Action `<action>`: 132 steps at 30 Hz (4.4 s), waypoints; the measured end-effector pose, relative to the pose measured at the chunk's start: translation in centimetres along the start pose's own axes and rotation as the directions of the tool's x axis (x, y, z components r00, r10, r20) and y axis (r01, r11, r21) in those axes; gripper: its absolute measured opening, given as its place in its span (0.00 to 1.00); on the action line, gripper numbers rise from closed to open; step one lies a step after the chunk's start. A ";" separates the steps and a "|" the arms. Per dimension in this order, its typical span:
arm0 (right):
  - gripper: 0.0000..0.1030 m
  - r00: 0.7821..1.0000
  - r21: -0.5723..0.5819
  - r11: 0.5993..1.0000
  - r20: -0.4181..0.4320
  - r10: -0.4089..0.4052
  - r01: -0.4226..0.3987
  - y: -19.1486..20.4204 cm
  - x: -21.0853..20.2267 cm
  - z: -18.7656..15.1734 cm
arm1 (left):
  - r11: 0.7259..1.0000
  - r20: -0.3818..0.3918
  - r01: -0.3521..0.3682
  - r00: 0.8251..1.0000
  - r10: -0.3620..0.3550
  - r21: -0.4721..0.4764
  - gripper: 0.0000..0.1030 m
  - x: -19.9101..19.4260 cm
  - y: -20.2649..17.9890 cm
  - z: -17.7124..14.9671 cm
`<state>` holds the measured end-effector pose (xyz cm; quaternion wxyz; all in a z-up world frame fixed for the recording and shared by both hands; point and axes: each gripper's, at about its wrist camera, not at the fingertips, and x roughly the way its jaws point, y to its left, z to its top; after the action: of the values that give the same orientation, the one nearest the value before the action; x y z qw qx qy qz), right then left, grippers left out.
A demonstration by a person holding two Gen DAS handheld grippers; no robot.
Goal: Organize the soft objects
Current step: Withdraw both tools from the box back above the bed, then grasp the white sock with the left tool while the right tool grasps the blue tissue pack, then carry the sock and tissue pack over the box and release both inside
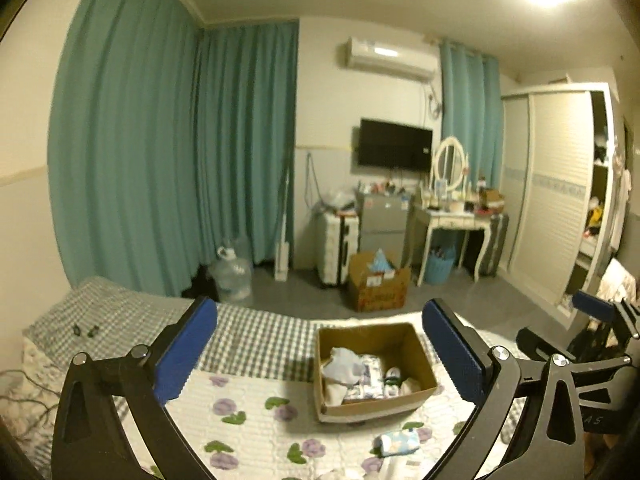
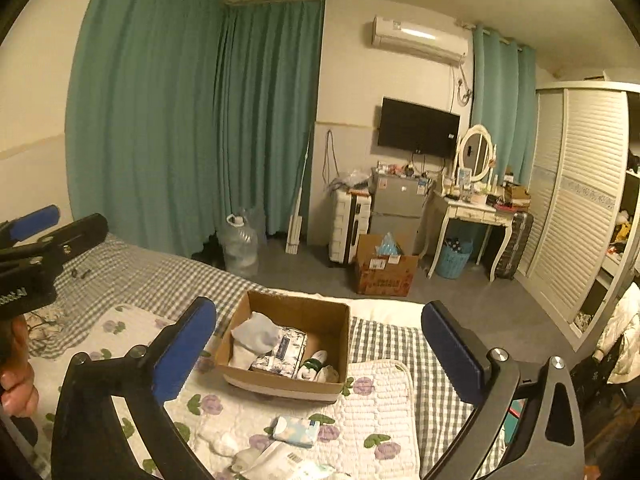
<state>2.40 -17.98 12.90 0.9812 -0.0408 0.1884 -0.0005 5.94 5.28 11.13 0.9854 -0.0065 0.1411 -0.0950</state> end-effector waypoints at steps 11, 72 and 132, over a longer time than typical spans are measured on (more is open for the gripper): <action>1.00 0.999 -0.013 1.000 0.051 -0.009 0.010 0.5 -7.6 -1.2 | 1.000 0.037 -0.005 0.999 0.005 -0.001 1.00 -4.8 0.0 -2.2; 1.00 0.872 0.017 0.999 -0.487 0.047 -0.044 0.5 21.1 -19.3 | 0.997 -0.667 0.071 0.742 -0.065 -0.019 0.73 17.1 -1.3 -27.7; 0.78 0.917 0.059 0.991 -0.376 0.131 -0.117 1.8 10.5 -15.5 | 0.999 -0.415 0.040 0.909 -0.043 -0.014 0.23 7.1 -0.5 -20.0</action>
<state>6.39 -17.63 -5.51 0.9250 -0.0104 0.3764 0.0505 6.93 3.78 -10.02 0.9306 0.0082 0.3475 -0.1148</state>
